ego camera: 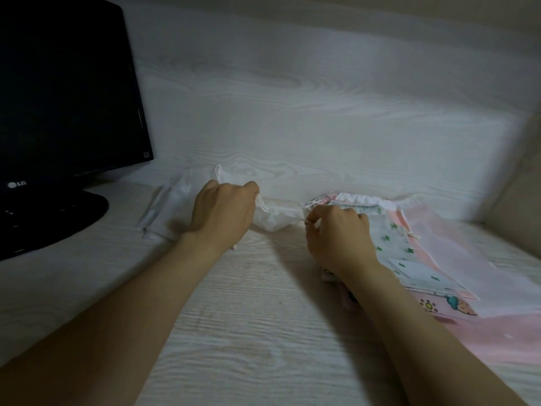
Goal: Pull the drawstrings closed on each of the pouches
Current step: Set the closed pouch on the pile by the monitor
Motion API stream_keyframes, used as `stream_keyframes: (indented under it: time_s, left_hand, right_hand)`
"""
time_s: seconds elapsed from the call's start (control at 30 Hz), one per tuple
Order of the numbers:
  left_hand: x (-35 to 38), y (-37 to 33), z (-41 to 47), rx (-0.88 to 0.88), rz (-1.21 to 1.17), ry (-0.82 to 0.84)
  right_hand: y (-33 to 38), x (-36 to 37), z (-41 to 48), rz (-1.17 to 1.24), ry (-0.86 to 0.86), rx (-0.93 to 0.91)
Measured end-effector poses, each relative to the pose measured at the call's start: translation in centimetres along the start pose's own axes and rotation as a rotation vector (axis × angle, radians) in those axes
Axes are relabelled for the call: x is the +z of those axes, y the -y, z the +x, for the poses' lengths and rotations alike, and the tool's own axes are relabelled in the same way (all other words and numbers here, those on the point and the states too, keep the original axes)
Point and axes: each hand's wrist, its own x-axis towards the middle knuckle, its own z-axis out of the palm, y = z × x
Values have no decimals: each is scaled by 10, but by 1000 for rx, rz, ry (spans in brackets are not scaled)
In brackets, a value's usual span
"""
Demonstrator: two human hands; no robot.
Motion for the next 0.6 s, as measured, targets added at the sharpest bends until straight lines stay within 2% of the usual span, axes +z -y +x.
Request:
stream_keyframes:
  time_s: [0.13, 0.27, 0.4, 0.5, 0.6]
  left_hand:
    - [-4, -12, 0, 10, -113, -93]
    - [-2, -30, -3, -86, -458, -66]
    - [6, -38, -6, -184, -650, 100]
    - [13, -36, -10, -196, -631, 237]
    - [14, -33, -12, -209, -605, 305]
  right_hand:
    - [0, 2, 0, 196, -26, 5]
    - [2, -1, -1, 252, -9, 9]
    - [8, -3, -1, 355, 33, -12]
    - [9, -3, -2, 421, 65, 3]
    - [11, -8, -4, 547, 101, 66]
